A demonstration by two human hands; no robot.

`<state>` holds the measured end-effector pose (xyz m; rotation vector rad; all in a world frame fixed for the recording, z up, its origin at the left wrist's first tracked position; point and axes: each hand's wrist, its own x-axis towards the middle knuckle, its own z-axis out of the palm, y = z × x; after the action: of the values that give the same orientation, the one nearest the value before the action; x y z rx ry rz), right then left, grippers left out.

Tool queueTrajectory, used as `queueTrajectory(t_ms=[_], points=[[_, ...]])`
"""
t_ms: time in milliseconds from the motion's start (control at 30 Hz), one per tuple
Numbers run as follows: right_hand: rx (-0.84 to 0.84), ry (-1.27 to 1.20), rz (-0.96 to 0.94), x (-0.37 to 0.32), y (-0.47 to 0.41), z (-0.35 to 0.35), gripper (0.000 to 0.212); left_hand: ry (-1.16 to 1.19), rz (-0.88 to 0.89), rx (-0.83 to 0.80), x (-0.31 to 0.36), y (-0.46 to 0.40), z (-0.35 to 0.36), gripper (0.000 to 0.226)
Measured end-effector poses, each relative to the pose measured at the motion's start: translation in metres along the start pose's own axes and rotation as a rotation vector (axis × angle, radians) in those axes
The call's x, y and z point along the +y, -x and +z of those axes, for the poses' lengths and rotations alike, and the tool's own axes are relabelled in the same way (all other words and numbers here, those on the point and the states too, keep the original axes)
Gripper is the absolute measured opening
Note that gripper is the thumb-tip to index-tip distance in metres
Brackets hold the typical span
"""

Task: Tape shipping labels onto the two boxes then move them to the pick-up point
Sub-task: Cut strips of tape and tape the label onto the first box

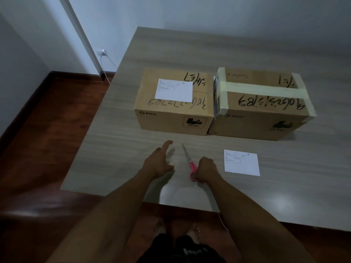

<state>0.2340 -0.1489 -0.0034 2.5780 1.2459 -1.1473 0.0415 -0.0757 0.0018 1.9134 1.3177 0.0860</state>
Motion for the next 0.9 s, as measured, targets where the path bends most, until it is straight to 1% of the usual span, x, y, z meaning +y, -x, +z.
queueTrajectory(t_ms=[100, 233, 367, 400, 433, 467, 500, 533, 567, 633, 800, 900], points=[[0.012, 0.004, -0.02, -0.001, 0.0, 0.003, 0.036, -0.024, 0.009, -0.012, -0.004, -0.001, 0.005, 0.1], [0.016, -0.015, -0.021, 0.0, -0.001, 0.003, 0.038, -0.052, 0.008, 0.002, -0.006, -0.002, 0.013, 0.096], [-0.012, -0.045, 0.028, -0.002, 0.002, -0.001, 0.042, -0.051, -0.003, 0.004, -0.007, -0.002, 0.017, 0.102], [-0.009, -0.069, 0.042, -0.004, 0.003, -0.003, 0.038, -0.041, -0.004, 0.012, -0.006, -0.002, 0.016, 0.104], [0.013, -0.114, 0.033, -0.007, 0.002, -0.005, 0.031, -0.019, -0.005, 0.024, -0.005, -0.002, 0.015, 0.106], [0.052, -0.195, 0.01, -0.01, 0.0, -0.007, 0.019, 0.019, 0.004, 0.038, -0.004, -0.003, 0.013, 0.106], [0.092, -0.324, -0.041, -0.014, -0.002, -0.009, 0.005, 0.068, 0.02, 0.052, -0.003, -0.004, 0.01, 0.106], [0.112, -0.473, -0.099, -0.018, -0.002, -0.012, 0.007, 0.115, 0.038, 0.066, -0.001, -0.004, 0.006, 0.106], [0.118, -0.62, -0.149, -0.024, 0.001, -0.02, 0.013, 0.153, 0.065, 0.083, 0.005, -0.005, -0.003, 0.105], [0.081, -0.842, -0.213, -0.038, 0.007, -0.033, 0.015, 0.221, 0.099, 0.105, 0.014, -0.009, -0.014, 0.106], [0.016, -1.036, -0.281, -0.075, 0.011, -0.073, 0.015, 0.359, 0.188, 0.185, 0.046, -0.017, -0.047, 0.107], [0.017, -1.134, -0.323, -0.093, 0.015, -0.101, 0.022, 0.411, 0.228, 0.192, 0.065, -0.02, -0.069, 0.107]])
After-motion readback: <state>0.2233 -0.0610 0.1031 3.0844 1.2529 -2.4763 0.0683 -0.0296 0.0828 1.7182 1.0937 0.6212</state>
